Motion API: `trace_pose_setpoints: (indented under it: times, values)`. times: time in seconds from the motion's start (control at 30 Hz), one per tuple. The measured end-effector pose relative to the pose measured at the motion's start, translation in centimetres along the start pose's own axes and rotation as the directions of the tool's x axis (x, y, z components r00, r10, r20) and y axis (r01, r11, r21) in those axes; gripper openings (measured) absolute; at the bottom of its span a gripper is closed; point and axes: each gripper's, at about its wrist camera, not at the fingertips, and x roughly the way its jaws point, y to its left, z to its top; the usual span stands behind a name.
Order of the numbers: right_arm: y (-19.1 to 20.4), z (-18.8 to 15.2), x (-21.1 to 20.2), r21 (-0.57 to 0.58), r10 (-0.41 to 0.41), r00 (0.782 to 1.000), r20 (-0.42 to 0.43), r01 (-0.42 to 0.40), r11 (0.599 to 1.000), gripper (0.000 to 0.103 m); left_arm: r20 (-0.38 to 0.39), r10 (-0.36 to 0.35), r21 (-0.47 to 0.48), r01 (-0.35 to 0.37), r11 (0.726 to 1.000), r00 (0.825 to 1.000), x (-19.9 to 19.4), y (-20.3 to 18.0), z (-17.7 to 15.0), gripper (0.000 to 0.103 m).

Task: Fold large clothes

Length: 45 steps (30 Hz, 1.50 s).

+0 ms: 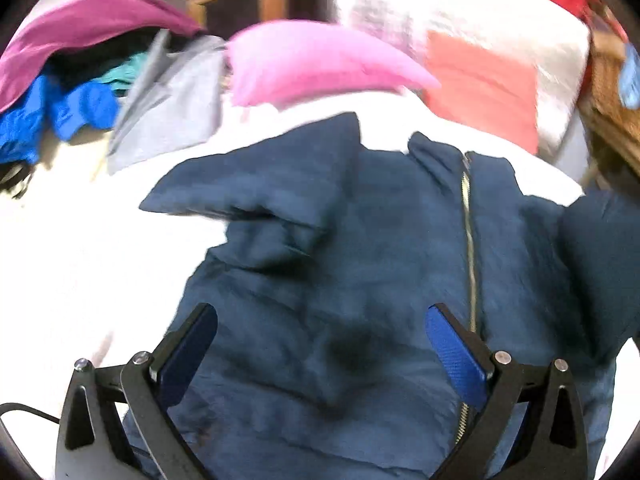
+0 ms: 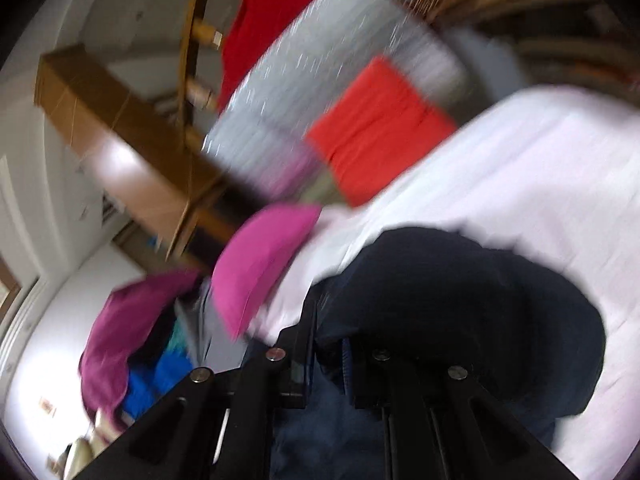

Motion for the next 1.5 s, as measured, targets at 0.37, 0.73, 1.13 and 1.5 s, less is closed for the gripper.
trace_pose_setpoints:
  times: [0.37, 0.73, 1.13, 1.5]
  values:
    - [-2.2, -6.3, -0.2, 0.136, 0.041, 0.979, -0.199, -0.014, 0.991, 0.079, 0.011, -0.061, -0.045, 0.061, 0.997, 0.998, -0.1, -0.2, -1.0, 0.103]
    - [-14.3, -2.3, -6.1, 0.524, -0.140, 0.990, -0.011, 0.125, 0.843, 0.067, 0.107, -0.266, 0.163, 0.247, 0.955, 0.958, -4.0, -7.2, -2.8, 0.103]
    - [-13.0, -0.9, -1.5, 0.510, 0.113, 0.993, 0.021, -0.108, 0.853, 0.056, 0.129, -0.256, 0.348, 0.198, 0.916, 0.958, -4.0, -15.6, -3.8, 0.103]
    - [-9.5, -1.0, -0.6, 0.405, 0.305, 0.951, 0.048, -0.298, 0.864, 0.056, 0.226, -0.210, 0.401, 0.105, 0.910, 0.951, -3.4, -16.4, -4.8, 0.103]
